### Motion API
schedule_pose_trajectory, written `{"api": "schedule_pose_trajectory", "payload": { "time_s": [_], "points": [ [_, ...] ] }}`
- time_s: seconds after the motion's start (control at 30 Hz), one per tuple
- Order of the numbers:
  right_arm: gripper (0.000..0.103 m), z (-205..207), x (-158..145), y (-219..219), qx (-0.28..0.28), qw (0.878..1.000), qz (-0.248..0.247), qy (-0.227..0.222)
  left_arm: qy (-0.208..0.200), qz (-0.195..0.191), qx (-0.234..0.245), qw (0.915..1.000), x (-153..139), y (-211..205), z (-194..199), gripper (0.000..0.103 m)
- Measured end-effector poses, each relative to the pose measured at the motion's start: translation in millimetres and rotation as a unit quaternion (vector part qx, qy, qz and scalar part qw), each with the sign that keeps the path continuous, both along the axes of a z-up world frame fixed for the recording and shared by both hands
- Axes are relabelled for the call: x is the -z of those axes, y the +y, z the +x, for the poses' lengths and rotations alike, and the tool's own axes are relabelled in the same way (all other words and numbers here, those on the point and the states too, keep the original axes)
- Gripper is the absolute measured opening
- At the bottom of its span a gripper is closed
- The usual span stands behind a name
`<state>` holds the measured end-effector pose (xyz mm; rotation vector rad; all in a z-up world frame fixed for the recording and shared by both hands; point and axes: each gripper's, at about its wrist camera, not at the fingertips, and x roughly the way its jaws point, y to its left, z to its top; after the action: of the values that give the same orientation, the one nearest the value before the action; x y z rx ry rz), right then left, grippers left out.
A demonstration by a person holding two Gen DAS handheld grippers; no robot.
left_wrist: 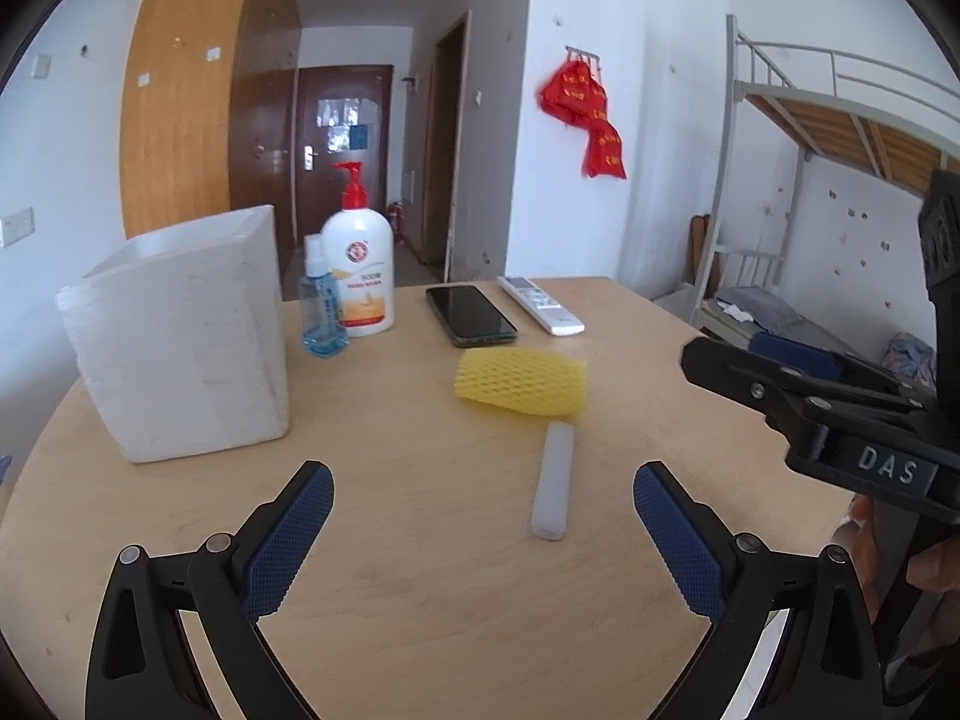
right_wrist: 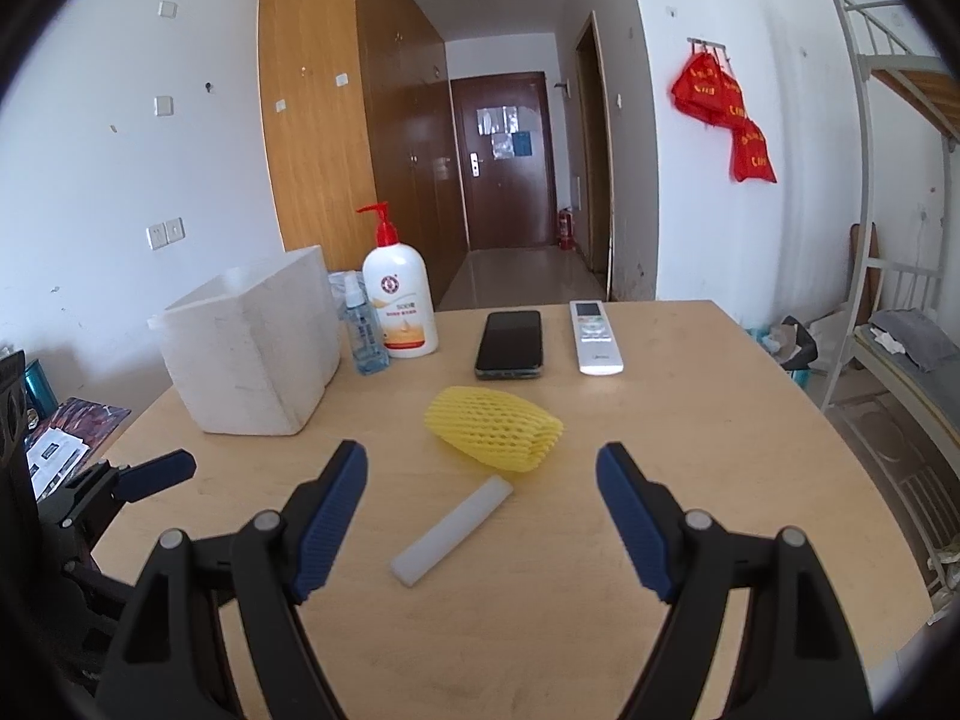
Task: Organize soft objects
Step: 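Lower the left gripper to the white foam stick while the right gripper lowers to the yellow net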
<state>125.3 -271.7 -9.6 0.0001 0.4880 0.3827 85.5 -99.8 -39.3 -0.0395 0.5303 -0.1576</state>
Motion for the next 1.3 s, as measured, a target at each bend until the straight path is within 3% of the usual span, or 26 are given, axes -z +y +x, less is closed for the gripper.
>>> {"api": "schedule_pose_trajectory", "payload": {
  "time_s": [0.87,1.17,1.3],
  "points": [
    [0.082,97,28,6,-0.056,0.993,-0.037,0.094,0.101,-0.019,0.045,0.9937,37,-21,82,0.099],
    [0.082,129,45,9,-0.093,0.986,-0.041,0.133,0.155,-0.012,0.067,0.9855,56,-38,103,0.083],
    [0.077,136,52,16,-0.109,0.982,-0.049,0.145,0.165,-0.018,0.066,0.9838,60,-39,106,0.071]
  ]
}}
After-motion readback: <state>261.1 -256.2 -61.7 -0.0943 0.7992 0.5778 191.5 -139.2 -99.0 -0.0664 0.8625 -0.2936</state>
